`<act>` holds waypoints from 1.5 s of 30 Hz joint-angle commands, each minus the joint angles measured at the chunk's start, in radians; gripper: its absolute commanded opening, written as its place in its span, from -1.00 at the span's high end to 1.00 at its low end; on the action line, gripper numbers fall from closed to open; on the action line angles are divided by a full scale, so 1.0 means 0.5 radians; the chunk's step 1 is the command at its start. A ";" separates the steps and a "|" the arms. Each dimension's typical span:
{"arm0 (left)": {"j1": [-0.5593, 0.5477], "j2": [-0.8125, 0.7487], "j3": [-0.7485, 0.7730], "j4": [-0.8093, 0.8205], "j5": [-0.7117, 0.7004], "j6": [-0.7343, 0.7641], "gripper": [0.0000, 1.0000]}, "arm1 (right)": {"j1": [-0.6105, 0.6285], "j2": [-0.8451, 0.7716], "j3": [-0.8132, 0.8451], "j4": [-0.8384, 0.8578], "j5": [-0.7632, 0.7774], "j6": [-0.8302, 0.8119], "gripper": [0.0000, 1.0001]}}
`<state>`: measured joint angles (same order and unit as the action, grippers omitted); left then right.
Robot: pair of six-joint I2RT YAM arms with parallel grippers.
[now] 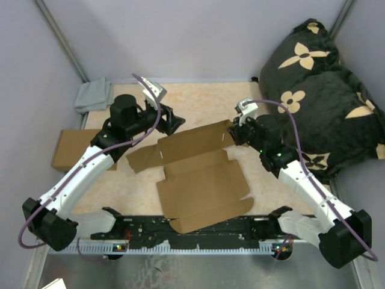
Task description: Fold the paper box
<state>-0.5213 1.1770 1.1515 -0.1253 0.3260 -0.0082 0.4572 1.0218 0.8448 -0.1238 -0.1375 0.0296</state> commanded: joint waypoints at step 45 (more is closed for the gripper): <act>-0.546 0.250 -0.038 -0.423 -1.158 0.426 1.00 | 0.070 0.167 0.336 -0.290 0.420 0.244 -0.13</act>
<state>-0.7540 1.2942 1.1503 -0.3443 -0.1303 0.1661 0.4889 1.1580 0.9413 -0.2333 -0.0307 0.1066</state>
